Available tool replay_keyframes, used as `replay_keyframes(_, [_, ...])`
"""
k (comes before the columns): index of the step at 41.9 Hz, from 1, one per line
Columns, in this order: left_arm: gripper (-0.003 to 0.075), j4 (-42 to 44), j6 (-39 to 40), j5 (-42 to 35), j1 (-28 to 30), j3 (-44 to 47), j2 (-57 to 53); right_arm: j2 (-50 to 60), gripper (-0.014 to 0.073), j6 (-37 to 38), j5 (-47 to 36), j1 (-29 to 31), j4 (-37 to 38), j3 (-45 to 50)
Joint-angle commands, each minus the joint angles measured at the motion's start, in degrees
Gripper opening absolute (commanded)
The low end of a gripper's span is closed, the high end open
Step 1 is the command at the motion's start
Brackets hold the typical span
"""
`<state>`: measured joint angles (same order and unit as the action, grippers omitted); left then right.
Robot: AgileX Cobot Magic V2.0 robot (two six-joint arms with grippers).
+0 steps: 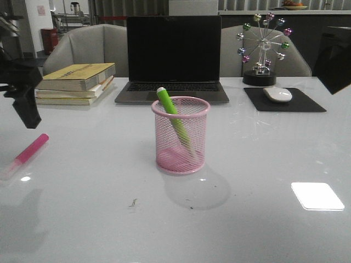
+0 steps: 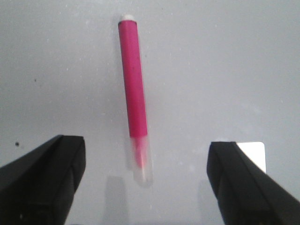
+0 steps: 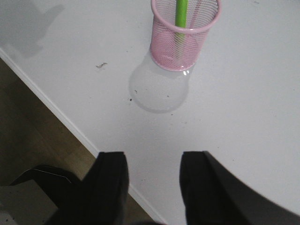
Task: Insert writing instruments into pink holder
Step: 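Lower the left gripper onto the pink marker and grasp it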
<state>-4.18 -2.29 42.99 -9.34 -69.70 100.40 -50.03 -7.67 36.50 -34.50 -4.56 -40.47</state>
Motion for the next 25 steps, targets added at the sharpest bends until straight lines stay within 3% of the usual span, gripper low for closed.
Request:
replay_keyframes(1, [0.0582,0.1,0.5,-2.0,0.2,-5.6,1.9,0.4,0.0392,-0.2,-3.2,0.2,0.5,-1.6])
replay_keyframes(25, [0.058,1.5,3.9,0.0,0.2,-18.5,16.3,0.4,0.0392,-0.2,-3.2,0.2,0.5,-1.6])
